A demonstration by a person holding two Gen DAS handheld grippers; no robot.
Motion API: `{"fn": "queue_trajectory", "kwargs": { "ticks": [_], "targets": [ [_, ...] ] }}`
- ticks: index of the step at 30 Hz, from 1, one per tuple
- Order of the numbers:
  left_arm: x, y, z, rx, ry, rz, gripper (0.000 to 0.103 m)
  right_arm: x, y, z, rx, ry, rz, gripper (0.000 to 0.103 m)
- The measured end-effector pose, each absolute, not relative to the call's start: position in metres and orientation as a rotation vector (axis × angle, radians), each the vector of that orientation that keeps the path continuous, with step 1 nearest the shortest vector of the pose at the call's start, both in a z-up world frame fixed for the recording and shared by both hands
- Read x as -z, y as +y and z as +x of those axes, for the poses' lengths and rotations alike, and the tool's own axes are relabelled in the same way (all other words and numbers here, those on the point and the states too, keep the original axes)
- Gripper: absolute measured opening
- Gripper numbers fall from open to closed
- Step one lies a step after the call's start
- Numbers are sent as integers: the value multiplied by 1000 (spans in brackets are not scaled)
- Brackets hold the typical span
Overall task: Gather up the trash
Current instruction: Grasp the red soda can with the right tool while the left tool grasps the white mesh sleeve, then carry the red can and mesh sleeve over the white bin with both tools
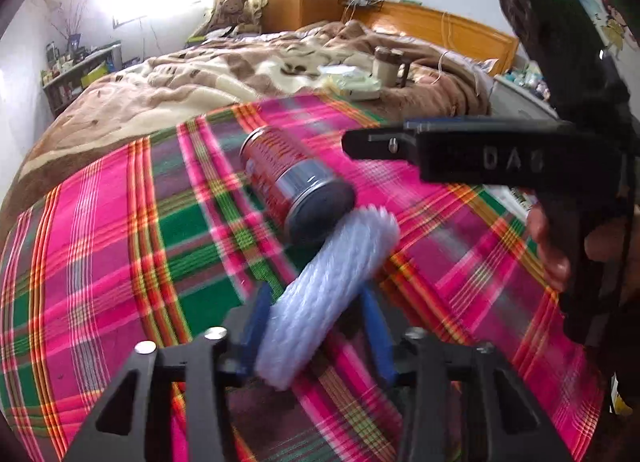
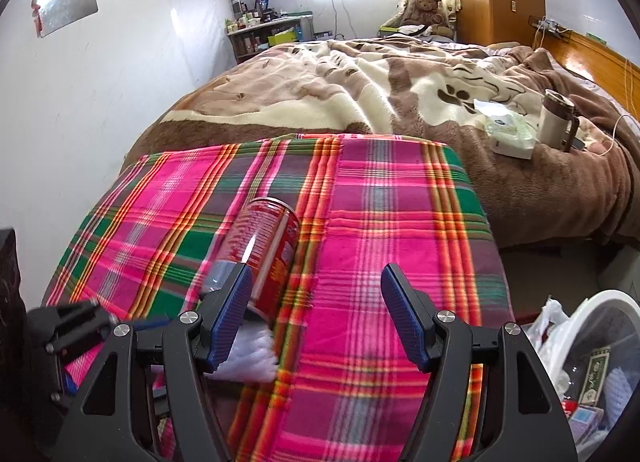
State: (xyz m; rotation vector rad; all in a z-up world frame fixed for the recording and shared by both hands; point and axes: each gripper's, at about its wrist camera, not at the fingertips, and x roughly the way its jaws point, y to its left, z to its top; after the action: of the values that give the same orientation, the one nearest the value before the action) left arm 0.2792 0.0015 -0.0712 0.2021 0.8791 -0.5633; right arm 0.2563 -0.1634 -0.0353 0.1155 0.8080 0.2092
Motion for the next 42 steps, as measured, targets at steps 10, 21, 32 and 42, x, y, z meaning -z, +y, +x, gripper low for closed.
{"fn": "queue_trajectory", "kwargs": {
  "ticks": [10, 21, 32, 42],
  "targets": [
    [73, 41, 269, 483, 910, 126, 33, 40, -146, 269, -259, 838, 133, 68],
    [75, 96, 275, 254, 926, -28, 33, 52, -122, 284, -296, 889, 152, 68],
    [79, 87, 291, 248, 926, -51, 39, 62, -119, 290, -271, 909, 147, 68],
    [73, 74, 280, 256, 900, -10, 31, 58, -121, 275, -282, 883, 120, 59]
  ]
}}
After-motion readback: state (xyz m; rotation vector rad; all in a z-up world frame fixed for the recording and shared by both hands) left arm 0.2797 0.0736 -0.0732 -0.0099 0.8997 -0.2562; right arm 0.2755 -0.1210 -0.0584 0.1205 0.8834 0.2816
